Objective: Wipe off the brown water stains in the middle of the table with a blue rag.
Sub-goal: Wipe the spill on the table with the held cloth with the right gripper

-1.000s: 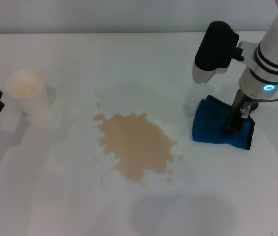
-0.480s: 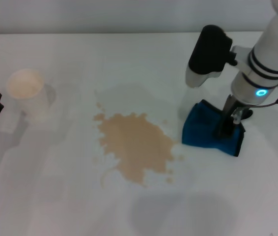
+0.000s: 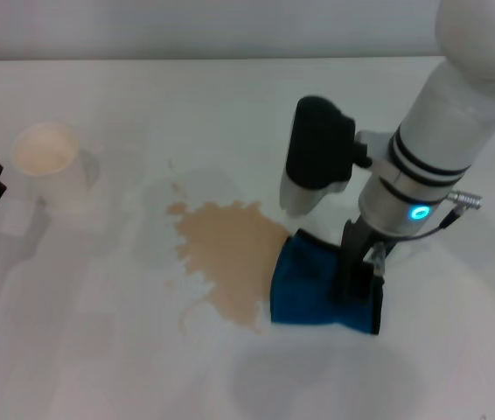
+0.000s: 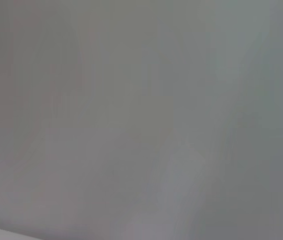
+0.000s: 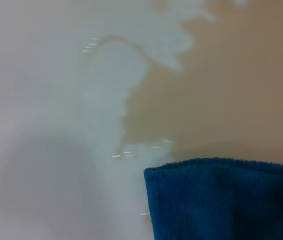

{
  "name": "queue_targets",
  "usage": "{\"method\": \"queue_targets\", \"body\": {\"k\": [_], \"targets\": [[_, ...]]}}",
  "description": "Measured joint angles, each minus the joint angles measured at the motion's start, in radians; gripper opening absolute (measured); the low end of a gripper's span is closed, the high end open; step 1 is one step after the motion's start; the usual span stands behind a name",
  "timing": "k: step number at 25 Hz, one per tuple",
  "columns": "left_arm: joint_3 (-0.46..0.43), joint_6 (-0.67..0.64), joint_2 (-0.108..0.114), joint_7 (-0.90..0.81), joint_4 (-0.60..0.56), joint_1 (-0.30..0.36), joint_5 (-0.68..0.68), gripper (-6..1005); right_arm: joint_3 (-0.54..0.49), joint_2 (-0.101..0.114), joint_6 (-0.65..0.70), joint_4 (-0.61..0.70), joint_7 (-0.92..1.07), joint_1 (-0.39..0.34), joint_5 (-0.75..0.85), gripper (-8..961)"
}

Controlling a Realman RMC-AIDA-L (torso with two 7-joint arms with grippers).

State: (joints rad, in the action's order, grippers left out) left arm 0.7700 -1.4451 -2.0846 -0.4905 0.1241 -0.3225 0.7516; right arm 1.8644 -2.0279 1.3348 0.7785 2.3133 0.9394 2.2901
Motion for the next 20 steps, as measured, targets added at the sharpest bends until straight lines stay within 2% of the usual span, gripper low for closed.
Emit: {"method": "queue_targets", "body": {"k": [2,14,20], "targets": [[0.000,0.000,0.000,0.000,0.001,-0.002,0.000,890,0.049,0.000,0.013,0.029,-0.001,-0.017,-0.044,82],[0.001,0.000,0.001,-0.027,-0.001,-0.005,0.001,889,0.147,-0.001,0.014,0.132,-0.078,-0.120,-0.216,65],[0.002,0.000,0.002,-0.028,-0.001,-0.005,0.002,889,0.209,0.000,-0.086,0.146,-0.110,-0.129,-0.281,56]]}}
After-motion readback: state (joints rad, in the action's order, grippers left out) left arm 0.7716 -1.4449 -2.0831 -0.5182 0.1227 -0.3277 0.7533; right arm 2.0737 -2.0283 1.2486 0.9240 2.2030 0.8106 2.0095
